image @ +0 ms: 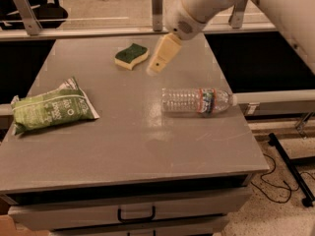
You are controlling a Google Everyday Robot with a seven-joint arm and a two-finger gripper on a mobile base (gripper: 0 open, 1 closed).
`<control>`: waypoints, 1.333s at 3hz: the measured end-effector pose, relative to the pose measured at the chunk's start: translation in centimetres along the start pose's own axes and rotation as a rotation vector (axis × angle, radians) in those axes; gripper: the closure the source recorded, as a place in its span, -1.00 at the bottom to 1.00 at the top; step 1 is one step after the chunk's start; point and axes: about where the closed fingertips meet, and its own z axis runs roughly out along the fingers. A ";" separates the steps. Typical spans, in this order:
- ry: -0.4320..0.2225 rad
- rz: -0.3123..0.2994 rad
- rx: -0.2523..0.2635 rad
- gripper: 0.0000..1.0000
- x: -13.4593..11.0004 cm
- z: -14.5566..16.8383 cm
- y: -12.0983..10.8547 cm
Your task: Pick sponge
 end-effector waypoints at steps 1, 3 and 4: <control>-0.096 0.014 0.004 -1.00 -2.6 4.9 -2.7; -0.196 0.151 0.061 -1.00 -3.7 12.7 -6.9; -0.221 0.234 0.067 -1.00 -4.2 15.0 -7.7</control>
Offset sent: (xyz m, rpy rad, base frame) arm 0.1380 0.0928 -0.0621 0.2598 -0.0641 -0.1039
